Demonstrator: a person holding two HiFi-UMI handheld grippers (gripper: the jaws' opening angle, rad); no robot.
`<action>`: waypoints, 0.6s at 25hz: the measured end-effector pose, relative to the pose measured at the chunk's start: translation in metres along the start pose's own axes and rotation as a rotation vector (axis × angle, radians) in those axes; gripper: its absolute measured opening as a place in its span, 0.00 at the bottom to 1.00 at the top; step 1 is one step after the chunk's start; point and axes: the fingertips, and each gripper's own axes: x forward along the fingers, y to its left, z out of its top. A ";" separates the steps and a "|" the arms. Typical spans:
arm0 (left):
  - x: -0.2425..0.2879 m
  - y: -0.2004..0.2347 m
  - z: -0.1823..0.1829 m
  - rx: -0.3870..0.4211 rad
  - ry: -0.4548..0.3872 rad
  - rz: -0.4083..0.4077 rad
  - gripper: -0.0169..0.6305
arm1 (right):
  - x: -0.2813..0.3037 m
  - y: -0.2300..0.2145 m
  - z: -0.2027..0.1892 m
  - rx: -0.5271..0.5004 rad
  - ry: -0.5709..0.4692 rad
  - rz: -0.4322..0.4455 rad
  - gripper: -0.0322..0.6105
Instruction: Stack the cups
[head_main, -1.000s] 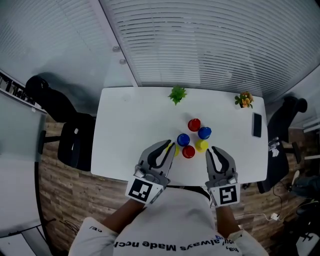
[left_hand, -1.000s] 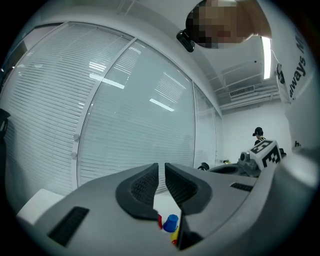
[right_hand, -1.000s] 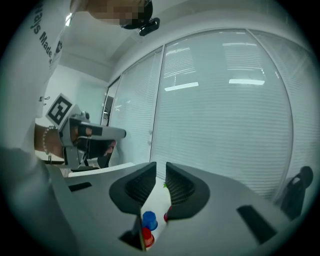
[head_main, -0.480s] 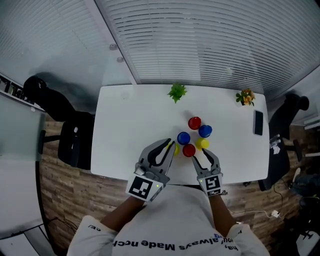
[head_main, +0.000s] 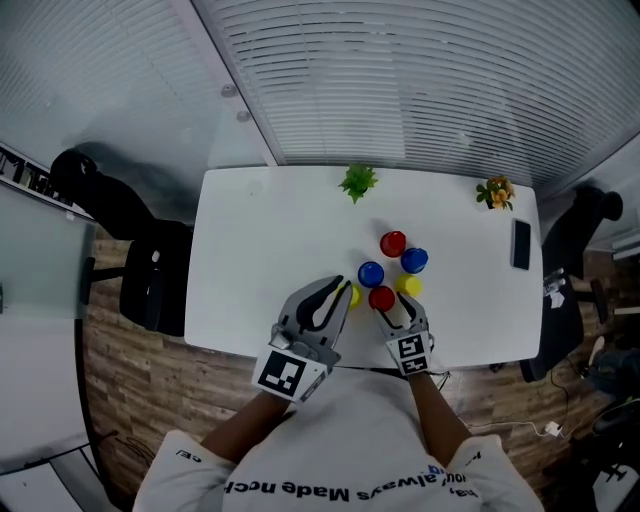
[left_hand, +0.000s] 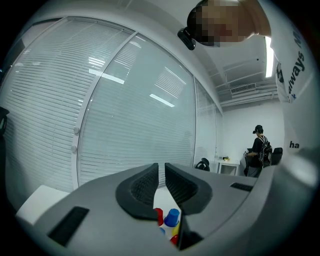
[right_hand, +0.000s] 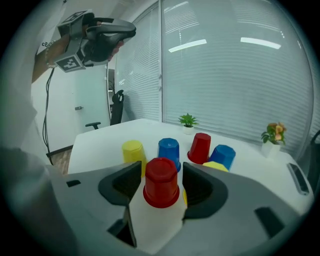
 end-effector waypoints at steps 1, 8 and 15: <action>0.000 0.001 0.000 0.001 0.002 0.001 0.11 | 0.004 0.000 -0.003 0.002 0.008 0.001 0.46; -0.003 0.002 0.000 0.001 0.007 0.005 0.11 | 0.021 -0.001 -0.016 0.012 0.042 -0.003 0.45; -0.004 0.004 -0.001 -0.002 0.008 0.006 0.11 | 0.008 0.003 -0.011 0.019 0.041 -0.006 0.43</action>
